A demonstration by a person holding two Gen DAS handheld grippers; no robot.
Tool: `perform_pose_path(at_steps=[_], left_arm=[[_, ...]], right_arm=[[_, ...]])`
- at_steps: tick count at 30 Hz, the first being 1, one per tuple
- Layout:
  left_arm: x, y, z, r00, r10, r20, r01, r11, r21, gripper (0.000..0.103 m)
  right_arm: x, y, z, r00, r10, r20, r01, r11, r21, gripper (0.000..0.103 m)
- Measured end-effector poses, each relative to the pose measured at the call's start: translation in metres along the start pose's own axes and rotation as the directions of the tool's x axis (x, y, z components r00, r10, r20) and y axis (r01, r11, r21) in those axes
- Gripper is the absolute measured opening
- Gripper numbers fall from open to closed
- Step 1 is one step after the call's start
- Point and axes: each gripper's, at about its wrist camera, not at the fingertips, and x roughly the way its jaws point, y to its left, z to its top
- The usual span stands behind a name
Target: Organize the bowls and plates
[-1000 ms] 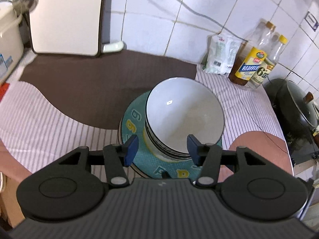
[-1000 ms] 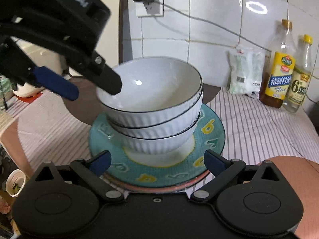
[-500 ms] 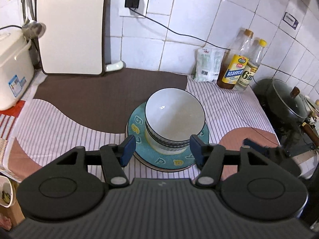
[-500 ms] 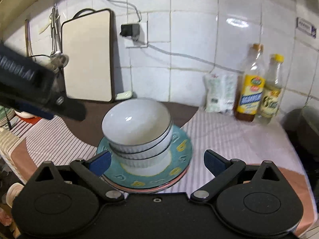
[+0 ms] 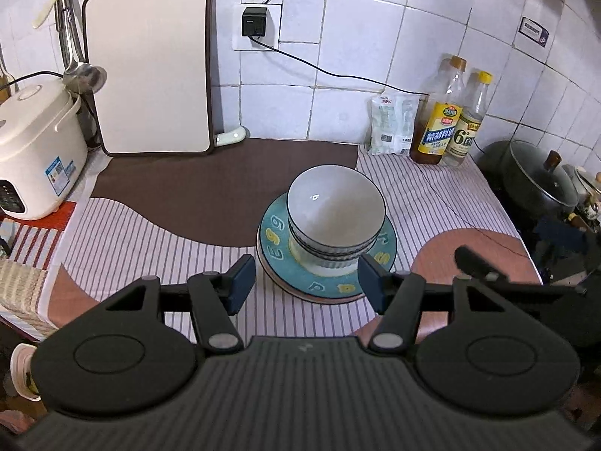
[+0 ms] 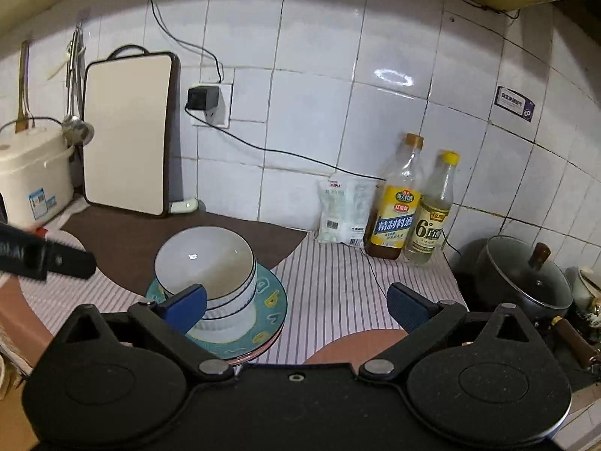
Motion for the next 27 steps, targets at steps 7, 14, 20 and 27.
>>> perform_pose_path(at_steps=[7, 14, 20, 27], left_arm=[[-0.019, -0.008, -0.01, 0.999, 0.038, 0.021, -0.039, 0.999, 0.023, 0.064], [-0.029, -0.016, -0.02, 0.999, 0.031, 0.034, -0.032, 0.999, 0.033, 0.071], [-0.032, -0.024, -0.026, 0.997, 0.067, 0.048, -0.069, 0.997, 0.04, 0.076], [-0.032, -0.028, -0.032, 0.993, 0.091, 0.071, -0.094, 0.995, 0.044, 0.088]], right_arm=[[-0.02, -0.01, 0.003, 0.999, 0.046, -0.023, -0.044, 0.995, 0.089, 0.103], [-0.029, -0.018, -0.005, 0.996, 0.08, -0.037, -0.075, 0.99, 0.122, 0.103], [-0.037, -0.022, -0.009, 0.998, 0.044, -0.044, -0.039, 0.993, 0.114, 0.103], [-0.042, -0.026, -0.013, 0.999, 0.02, -0.049, -0.015, 0.995, 0.1, 0.103]])
